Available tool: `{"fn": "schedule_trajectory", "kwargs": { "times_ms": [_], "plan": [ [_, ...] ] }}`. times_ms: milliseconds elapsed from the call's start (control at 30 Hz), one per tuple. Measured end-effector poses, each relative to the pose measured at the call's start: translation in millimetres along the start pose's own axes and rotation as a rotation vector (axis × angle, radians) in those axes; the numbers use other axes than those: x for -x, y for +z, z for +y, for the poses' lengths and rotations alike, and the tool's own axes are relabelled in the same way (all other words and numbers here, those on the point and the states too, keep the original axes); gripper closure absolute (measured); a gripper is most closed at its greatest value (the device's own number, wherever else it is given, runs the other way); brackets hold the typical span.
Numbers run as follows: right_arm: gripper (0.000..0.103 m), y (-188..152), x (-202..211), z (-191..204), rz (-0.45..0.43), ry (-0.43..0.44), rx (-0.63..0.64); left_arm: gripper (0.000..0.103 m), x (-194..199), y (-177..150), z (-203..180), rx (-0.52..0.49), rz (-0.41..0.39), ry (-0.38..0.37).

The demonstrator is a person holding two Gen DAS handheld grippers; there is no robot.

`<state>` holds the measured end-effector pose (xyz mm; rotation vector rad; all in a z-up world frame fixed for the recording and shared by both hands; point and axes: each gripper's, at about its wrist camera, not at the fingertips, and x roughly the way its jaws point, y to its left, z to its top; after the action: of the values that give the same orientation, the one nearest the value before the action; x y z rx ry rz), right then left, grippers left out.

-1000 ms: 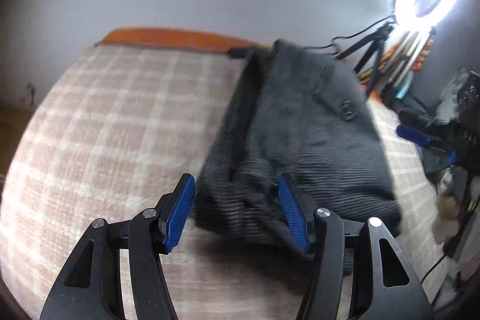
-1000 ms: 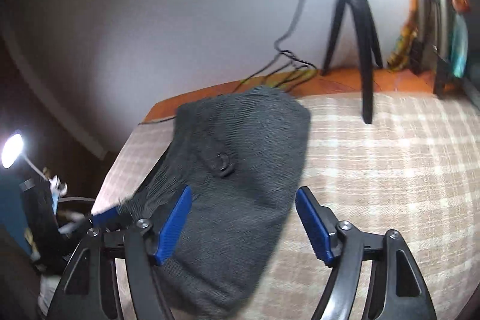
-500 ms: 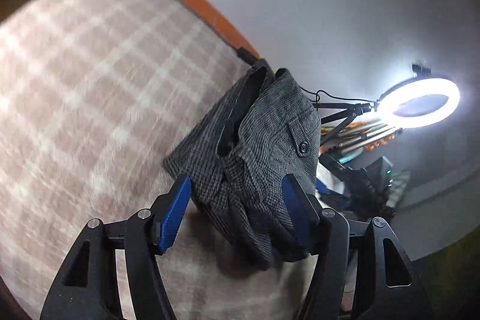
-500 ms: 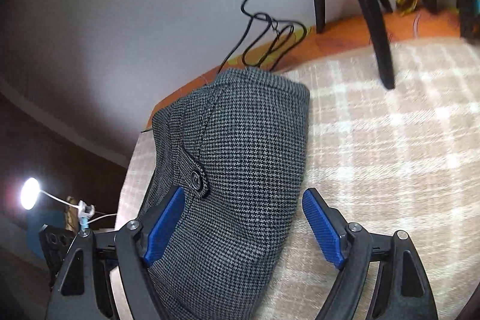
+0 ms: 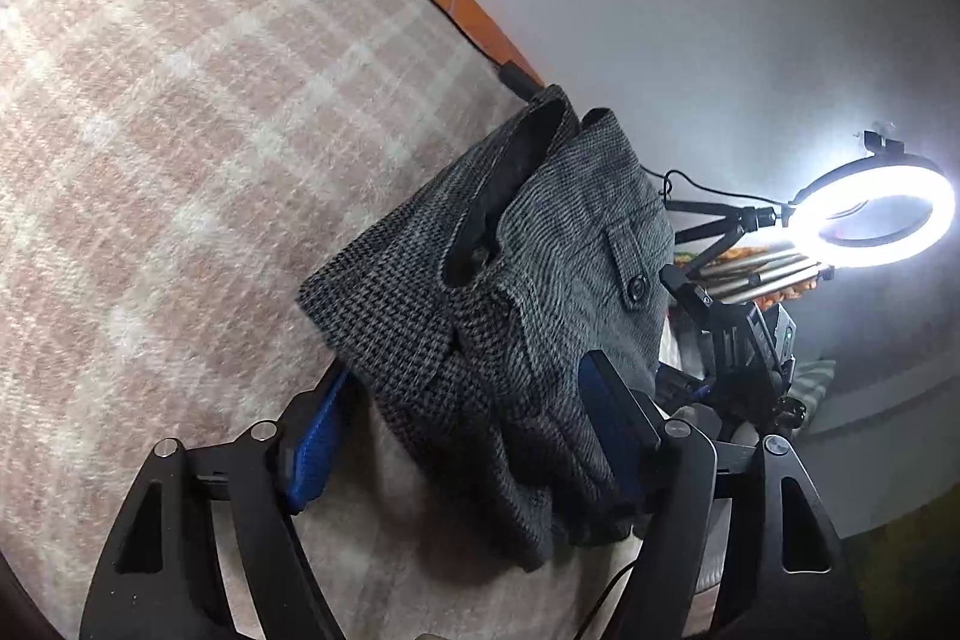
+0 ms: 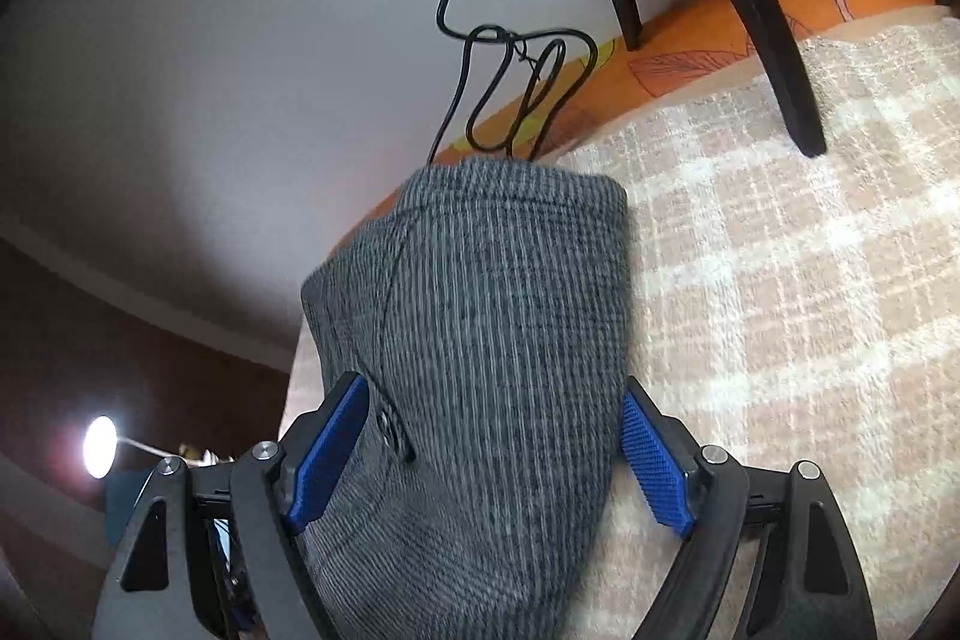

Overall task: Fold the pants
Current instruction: 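Grasp the folded trouser bundle with the left tool while the right tool grasps it too, then lift the bundle with both tools and carry it toward the dark cloth by the pillow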

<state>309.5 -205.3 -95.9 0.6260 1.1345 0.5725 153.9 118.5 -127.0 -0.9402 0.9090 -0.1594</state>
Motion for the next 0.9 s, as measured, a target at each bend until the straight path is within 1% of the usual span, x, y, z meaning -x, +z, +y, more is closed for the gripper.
{"fn": "schedule_trajectory", "kwargs": {
  "times_ms": [67, 233, 267, 333, 400, 433, 467, 500, 600, 700, 800, 900],
  "plan": [
    [0.018, 3, -3, 2, -0.012, 0.002, -0.006, 0.030, -4, 1, -2, -0.003, 0.000, -0.009],
    [0.019, 11, -9, 3, -0.033, 0.022, -0.045, 0.030, -8, 3, 1, 0.019, -0.042, -0.048],
    [0.020, 20, -10, 5, -0.035, 0.015, -0.047, 0.031, -9, 4, 1, 0.026, -0.055, -0.058],
    [0.024, 26, -13, 8, -0.037, 0.002, -0.050, 0.037, -12, 6, 0, 0.005, -0.070, -0.049],
    [0.033, 27, -16, 9, -0.040, -0.018, -0.063, 0.045, -15, 6, -2, -0.015, -0.085, -0.045],
    [0.036, 28, -20, 10, -0.043, -0.028, -0.068, 0.046, -16, 6, -2, -0.015, -0.090, -0.049],
    [0.042, 28, -21, 11, -0.046, -0.036, -0.066, 0.048, -17, 7, -1, -0.015, -0.091, -0.053],
    [0.052, 28, -21, 14, -0.047, -0.050, -0.055, 0.050, -18, 7, -1, -0.017, -0.090, -0.057],
    [0.066, 24, -24, 25, -0.052, -0.087, 0.003, 0.050, -17, 6, -2, -0.041, -0.099, -0.058],
    [0.071, 26, -21, 38, -0.064, -0.108, 0.049, 0.050, -20, 5, -6, -0.086, -0.105, -0.044],
    [0.071, 27, -21, 50, -0.061, -0.135, 0.091, 0.050, -23, 5, -11, -0.118, -0.097, -0.025],
    [0.071, 28, -21, 52, -0.055, -0.136, 0.081, 0.050, -24, 6, -13, -0.137, -0.100, -0.014]
  ]
}}
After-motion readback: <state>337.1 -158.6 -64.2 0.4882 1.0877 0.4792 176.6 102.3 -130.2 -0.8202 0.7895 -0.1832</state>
